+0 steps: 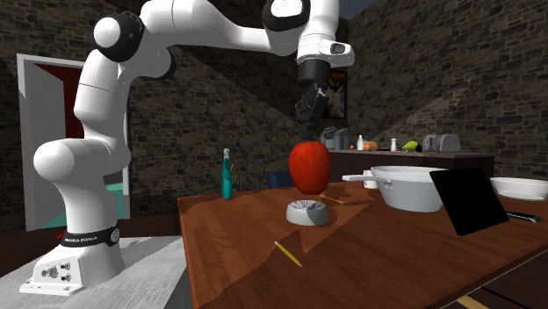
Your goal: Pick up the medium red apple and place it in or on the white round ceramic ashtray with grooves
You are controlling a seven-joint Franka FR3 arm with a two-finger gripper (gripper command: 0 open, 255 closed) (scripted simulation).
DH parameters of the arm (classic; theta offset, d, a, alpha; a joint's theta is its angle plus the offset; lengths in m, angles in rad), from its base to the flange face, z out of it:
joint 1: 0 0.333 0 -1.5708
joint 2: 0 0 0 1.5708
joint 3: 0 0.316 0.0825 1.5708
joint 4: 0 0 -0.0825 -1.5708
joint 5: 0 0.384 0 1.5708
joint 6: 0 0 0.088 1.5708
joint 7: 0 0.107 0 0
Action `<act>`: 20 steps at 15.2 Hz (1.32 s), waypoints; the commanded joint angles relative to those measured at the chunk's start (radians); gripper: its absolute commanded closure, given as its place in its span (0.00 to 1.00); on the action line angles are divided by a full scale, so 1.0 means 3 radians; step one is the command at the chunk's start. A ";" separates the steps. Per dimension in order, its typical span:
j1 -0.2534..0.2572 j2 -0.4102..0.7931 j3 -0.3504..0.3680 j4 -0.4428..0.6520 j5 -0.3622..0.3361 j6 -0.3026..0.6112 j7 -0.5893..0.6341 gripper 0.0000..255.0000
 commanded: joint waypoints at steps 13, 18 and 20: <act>0.0601 0.0461 0.0355 0.1056 0.0054 -0.0629 0.0958 1.00; 0.0858 0.1137 0.0469 0.2303 0.0079 -0.1207 0.1337 1.00; 0.0866 0.0986 0.0465 0.1951 0.0076 -0.1006 0.1339 1.00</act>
